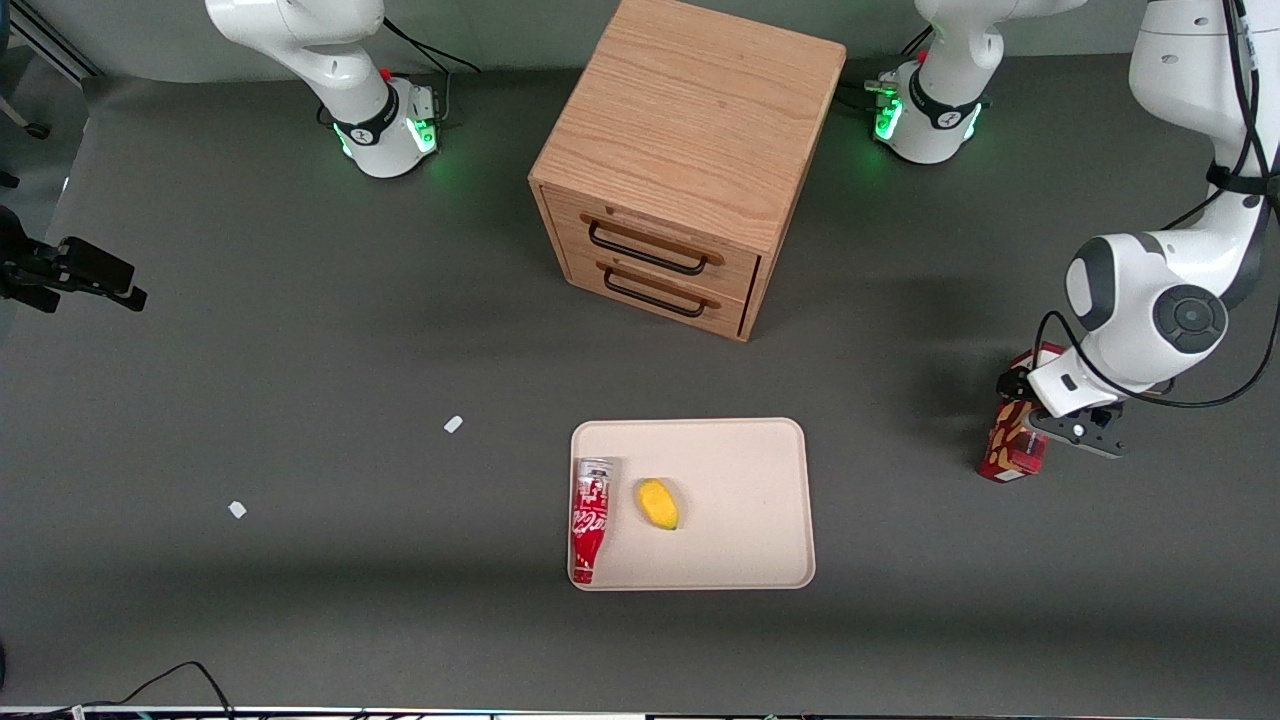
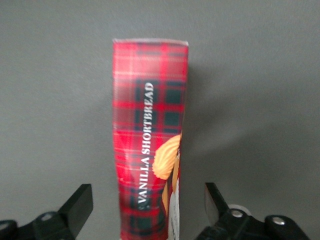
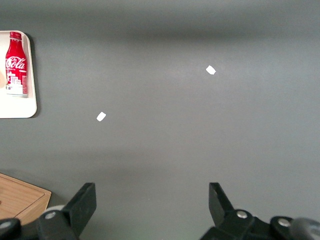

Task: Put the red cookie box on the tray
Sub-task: 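Close the left gripper on the cookie box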

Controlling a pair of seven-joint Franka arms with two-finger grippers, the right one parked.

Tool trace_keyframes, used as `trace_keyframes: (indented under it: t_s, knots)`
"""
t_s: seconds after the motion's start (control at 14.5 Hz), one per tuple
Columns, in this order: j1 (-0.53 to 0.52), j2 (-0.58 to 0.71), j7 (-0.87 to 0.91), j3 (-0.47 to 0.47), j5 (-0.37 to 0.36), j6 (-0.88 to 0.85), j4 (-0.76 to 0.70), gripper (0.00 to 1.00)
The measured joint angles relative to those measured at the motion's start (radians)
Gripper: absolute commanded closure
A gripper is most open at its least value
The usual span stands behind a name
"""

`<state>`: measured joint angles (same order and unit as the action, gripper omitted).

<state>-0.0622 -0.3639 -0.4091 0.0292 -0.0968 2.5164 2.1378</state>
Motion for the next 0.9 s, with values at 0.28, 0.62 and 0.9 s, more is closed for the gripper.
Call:
trace_keyframes:
  t_s: [0.28, 0.62, 0.9]
  knots:
    - [0.004, -0.002, -0.001, -0.001, 0.000, 0.002, 0.000, 1.00]
    - [0.008, -0.002, -0.001, -0.001, 0.001, 0.001, 0.000, 1.00]
    - [0.008, -0.002, -0.001, -0.001, 0.001, -0.032, -0.010, 1.00]
